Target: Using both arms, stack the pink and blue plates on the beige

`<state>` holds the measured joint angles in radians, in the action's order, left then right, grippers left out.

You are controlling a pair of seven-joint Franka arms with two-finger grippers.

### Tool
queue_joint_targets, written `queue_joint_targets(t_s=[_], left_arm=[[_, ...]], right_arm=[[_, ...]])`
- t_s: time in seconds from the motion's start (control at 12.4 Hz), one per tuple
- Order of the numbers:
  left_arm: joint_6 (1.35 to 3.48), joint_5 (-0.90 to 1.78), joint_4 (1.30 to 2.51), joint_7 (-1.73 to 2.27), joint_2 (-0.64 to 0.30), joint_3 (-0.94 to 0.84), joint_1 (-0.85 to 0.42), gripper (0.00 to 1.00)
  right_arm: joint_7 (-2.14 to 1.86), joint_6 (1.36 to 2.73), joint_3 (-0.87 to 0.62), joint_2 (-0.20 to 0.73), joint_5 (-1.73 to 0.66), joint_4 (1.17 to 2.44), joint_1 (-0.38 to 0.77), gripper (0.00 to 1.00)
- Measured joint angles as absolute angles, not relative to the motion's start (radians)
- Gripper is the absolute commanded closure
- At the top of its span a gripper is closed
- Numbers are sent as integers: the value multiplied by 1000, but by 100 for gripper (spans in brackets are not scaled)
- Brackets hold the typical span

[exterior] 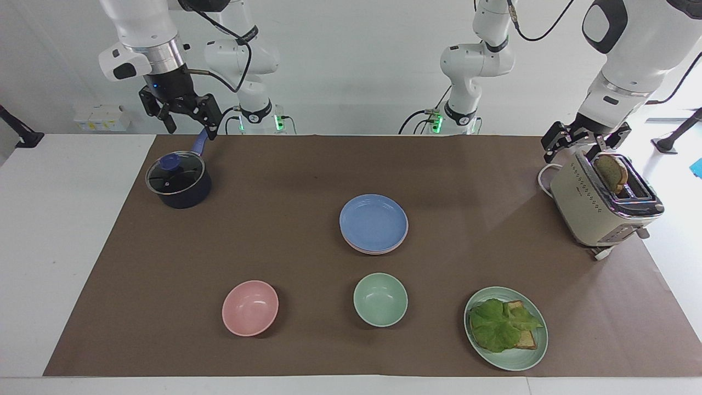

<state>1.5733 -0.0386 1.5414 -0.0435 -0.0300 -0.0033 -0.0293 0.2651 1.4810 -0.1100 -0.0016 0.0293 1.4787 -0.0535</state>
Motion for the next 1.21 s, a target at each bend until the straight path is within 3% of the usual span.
queue_joint_targets(t_s=[1.21], left_arm=[[1573, -39, 1541, -43, -30, -3, -29, 0]], right_arm=[[193, 1453, -111, 21, 28, 1465, -49, 0]])
